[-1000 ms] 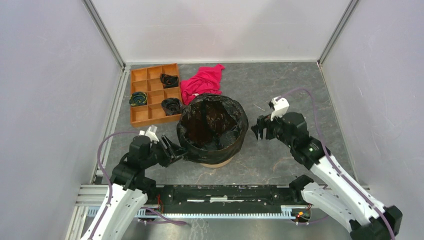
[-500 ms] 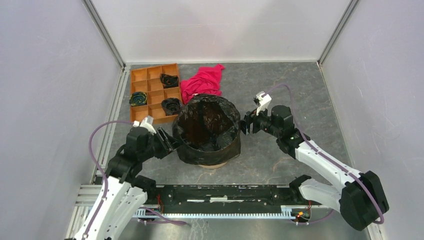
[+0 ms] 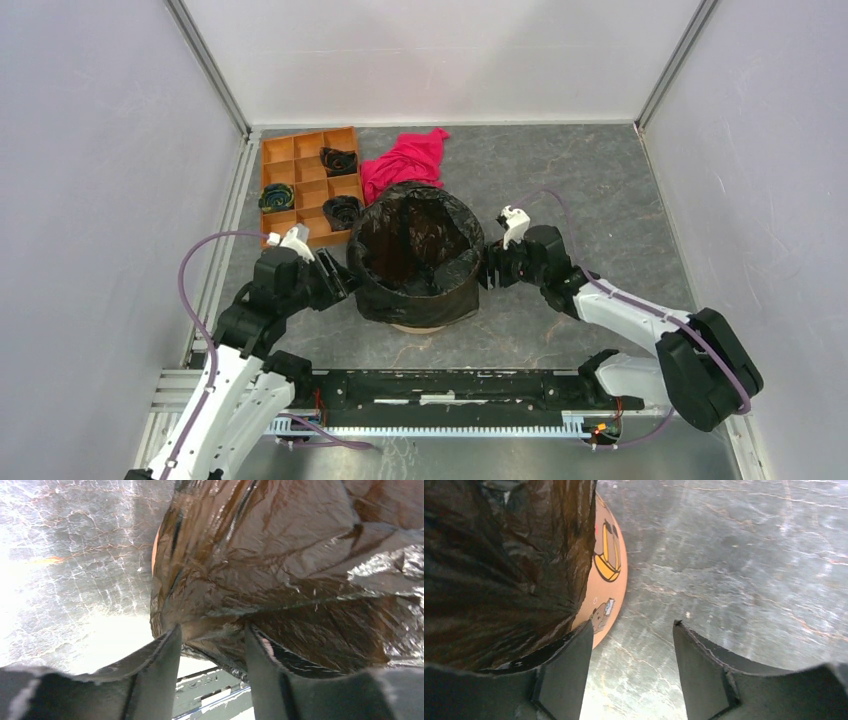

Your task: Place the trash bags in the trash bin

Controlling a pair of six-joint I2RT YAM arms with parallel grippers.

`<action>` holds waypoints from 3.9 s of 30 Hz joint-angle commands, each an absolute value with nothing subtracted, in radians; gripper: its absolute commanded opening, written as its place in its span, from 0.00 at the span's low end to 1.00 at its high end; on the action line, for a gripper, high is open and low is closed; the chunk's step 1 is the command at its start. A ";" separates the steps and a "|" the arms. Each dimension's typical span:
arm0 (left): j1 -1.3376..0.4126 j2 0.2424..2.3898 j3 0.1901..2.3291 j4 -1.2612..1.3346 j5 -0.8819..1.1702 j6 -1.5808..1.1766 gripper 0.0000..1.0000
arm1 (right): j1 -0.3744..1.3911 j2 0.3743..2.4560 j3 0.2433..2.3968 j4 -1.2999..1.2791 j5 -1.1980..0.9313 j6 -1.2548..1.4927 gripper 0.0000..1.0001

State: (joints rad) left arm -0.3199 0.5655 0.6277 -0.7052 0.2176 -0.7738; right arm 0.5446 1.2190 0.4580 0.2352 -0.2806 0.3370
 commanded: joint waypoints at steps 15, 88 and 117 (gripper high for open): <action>-0.319 0.429 0.881 -0.849 -0.010 -0.663 0.97 | 0.572 1.071 1.156 -0.426 -0.051 -0.028 0.98; -0.319 0.691 0.960 -0.588 0.149 -0.636 1.00 | 0.879 1.470 1.376 -0.607 0.432 -0.024 0.79; -0.319 0.523 1.191 -0.745 -0.031 -0.569 1.00 | 1.026 1.519 1.494 -0.500 0.379 0.180 0.01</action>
